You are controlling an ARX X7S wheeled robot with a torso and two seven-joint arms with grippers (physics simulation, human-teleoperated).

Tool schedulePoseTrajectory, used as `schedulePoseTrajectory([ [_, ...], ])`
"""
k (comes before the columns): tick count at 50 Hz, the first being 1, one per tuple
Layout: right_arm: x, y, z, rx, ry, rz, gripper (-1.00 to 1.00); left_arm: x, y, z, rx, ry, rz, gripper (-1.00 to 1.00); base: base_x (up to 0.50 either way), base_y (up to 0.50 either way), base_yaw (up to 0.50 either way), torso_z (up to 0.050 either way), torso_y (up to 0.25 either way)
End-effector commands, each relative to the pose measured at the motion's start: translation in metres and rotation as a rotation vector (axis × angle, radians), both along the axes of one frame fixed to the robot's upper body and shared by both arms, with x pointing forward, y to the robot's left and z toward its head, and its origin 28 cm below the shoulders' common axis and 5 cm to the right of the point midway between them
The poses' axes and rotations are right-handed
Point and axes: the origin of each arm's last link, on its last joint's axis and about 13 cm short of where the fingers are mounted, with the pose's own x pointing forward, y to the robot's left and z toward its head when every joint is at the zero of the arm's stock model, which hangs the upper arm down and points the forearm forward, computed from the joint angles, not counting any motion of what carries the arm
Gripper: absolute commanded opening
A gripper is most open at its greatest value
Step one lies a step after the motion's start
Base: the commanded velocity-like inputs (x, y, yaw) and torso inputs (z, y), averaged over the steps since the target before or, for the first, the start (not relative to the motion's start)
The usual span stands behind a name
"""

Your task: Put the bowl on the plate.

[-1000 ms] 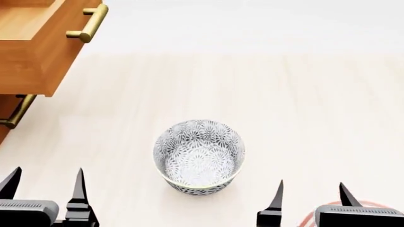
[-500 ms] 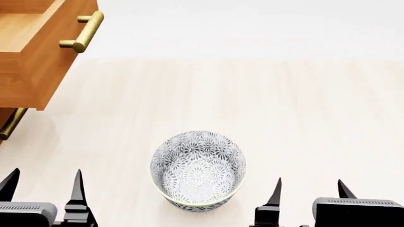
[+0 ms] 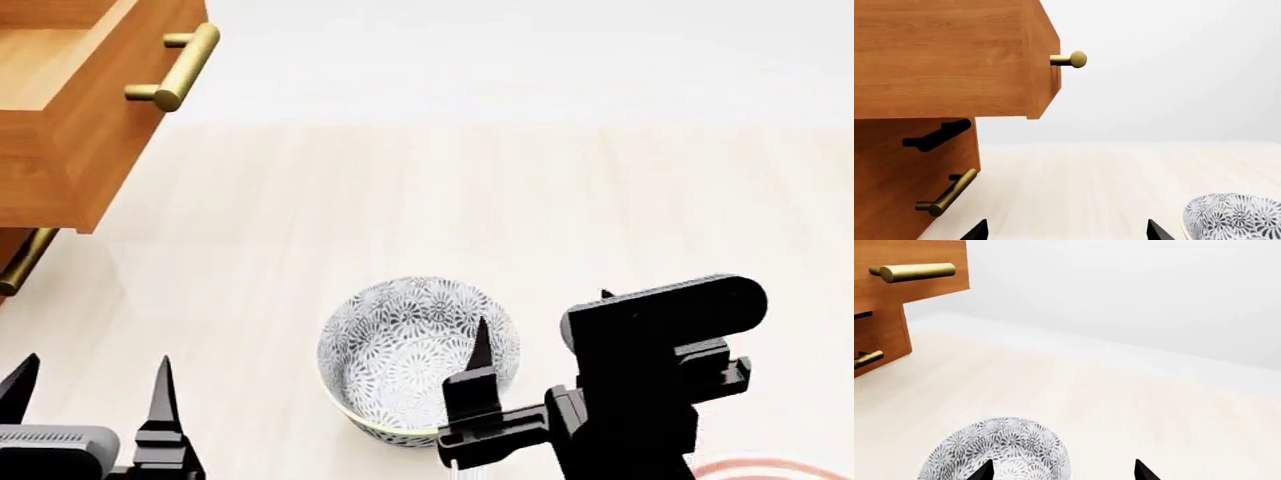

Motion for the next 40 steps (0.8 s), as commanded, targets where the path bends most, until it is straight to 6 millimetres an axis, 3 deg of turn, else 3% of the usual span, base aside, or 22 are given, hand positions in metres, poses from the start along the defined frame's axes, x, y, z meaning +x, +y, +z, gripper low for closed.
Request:
schedulePoseTrajectory([
  [1,0.012,0.01,0.028,-0.072,0.045,0.165,1.0,0.001,-0.001,-0.027,0.004,-0.001,-0.001,1.0,0.0,0.0,0.0,0.0,0.0],
  [15,0.024,0.018,0.052,-0.128,0.112,0.289,1.0,-0.001,-0.001,-0.024,0.017,-0.002,0.004,1.0,0.0,0.0,0.0,0.0,0.0],
  [33,0.029,0.026,0.053,-0.185,0.17,0.362,1.0,-0.002,-0.001,-0.021,0.02,-0.001,0.006,1.0,0.0,0.0,0.0,0.0,0.0],
  [34,0.03,0.028,0.053,-0.199,0.183,0.371,1.0,-0.001,-0.001,-0.011,0.021,-0.002,0.007,1.0,0.0,0.0,0.0,0.0,0.0],
  [35,0.031,0.03,0.053,-0.216,0.188,0.379,1.0,-0.002,-0.001,-0.02,0.022,-0.001,0.007,1.0,0.0,0.0,0.0,0.0,0.0],
  [40,0.034,0.037,0.052,-0.241,0.211,0.414,1.0,-0.003,-0.002,-0.021,0.027,-0.004,0.006,1.0,0.0,0.0,0.0,0.0,0.0],
])
